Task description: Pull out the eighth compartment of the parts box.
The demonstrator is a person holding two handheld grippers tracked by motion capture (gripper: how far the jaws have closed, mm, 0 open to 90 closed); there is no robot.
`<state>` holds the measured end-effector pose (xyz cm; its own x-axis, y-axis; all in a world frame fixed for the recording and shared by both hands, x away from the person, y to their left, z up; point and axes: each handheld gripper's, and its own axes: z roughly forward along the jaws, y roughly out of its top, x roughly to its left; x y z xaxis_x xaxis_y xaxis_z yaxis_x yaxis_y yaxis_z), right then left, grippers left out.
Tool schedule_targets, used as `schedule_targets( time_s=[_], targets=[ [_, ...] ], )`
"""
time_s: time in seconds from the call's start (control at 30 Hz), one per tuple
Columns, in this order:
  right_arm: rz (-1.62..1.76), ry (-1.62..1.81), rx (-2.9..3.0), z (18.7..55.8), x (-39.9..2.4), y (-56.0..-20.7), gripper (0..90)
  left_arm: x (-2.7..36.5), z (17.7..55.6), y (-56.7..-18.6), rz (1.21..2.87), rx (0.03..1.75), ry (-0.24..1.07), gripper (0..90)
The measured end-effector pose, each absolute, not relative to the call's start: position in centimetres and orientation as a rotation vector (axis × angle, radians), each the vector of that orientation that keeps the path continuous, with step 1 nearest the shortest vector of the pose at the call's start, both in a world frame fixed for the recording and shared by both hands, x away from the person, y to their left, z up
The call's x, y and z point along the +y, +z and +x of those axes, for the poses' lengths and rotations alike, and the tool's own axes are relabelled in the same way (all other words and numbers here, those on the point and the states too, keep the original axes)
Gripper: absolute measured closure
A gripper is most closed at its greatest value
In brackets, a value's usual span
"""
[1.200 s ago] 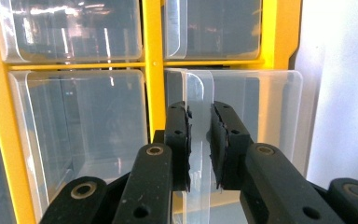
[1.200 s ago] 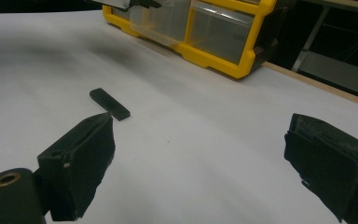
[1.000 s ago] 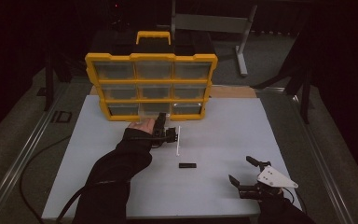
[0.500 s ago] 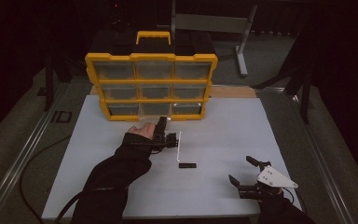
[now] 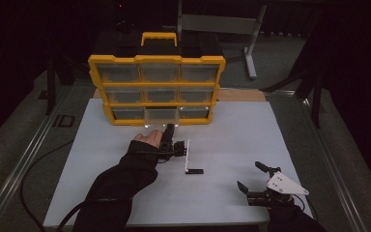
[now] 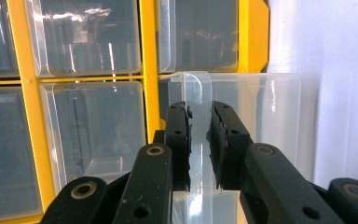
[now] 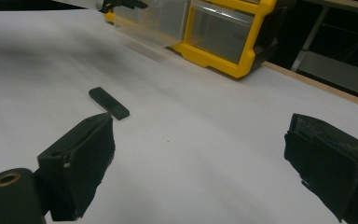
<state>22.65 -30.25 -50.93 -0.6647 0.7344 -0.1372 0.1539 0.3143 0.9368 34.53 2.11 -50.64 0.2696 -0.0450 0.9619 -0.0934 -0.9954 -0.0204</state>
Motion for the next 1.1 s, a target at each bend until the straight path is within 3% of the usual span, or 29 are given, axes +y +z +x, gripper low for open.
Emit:
schedule_targets(
  time_s=[0.43,0.9,1.0,1.07,1.1],
  targets=[
    [0.778,1.353,2.028,22.6,-30.3,-50.9,8.2,2.2,33.8,-51.1,2.456,-0.15,1.878,78.6],
    [0.771,1.345,2.03,22.6,-30.3,-50.9,8.3,2.7,34.1,-50.3,2.49,-0.151,1.764,77.0],
    [0.777,1.347,2.028,22.6,-30.3,-50.9,8.3,2.7,34.3,-49.8,2.518,-0.072,1.661,55.8],
    [0.773,1.343,2.029,22.6,-30.4,-50.9,8.3,3.1,34.5,-49.1,2.531,0.07,1.485,42.6],
    [0.773,1.343,2.029,22.6,-30.4,-50.9,8.2,3.2,34.6,-48.9,2.521,0.112,1.459,36.2]
  ],
)
